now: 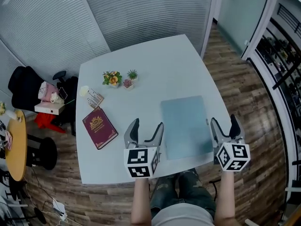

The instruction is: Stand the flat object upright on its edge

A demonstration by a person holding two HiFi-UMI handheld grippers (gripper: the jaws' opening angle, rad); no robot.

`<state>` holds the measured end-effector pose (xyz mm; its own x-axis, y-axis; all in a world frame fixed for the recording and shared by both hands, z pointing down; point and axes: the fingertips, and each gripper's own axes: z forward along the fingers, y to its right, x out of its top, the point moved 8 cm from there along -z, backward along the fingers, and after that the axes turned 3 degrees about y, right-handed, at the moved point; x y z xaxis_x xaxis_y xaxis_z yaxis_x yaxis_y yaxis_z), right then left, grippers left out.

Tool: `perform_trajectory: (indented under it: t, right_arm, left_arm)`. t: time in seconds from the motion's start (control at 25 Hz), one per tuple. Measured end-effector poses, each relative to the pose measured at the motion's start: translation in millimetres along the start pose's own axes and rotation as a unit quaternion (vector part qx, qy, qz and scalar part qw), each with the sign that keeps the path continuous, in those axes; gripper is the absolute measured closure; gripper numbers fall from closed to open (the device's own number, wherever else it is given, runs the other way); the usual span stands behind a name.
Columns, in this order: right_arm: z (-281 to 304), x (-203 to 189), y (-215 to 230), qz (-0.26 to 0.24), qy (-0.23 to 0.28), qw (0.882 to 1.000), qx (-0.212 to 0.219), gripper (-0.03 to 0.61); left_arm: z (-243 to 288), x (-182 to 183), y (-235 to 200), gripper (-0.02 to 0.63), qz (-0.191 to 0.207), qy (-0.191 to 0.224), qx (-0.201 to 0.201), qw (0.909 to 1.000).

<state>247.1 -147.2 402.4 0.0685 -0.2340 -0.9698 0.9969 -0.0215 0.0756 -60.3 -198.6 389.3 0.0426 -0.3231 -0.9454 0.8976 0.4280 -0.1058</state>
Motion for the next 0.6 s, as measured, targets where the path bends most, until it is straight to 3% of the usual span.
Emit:
perform_trajectory:
  t: [0.28, 0.6]
  right_arm:
    - [35.9, -25.8, 10.5, 0.007, -0.056, 0.998, 0.041, 0.204]
    - [64.4, -67.6, 21.8, 0.022, -0.115, 0.991, 0.065, 0.204]
  left_arm:
    - [23.6, -37.0, 4.5, 0.267, -0.037, -0.052, 0.012, 0.9979]
    - [48.8, -81.8, 6.2, 0.267, -0.086, -0.118, 0.013, 0.9892]
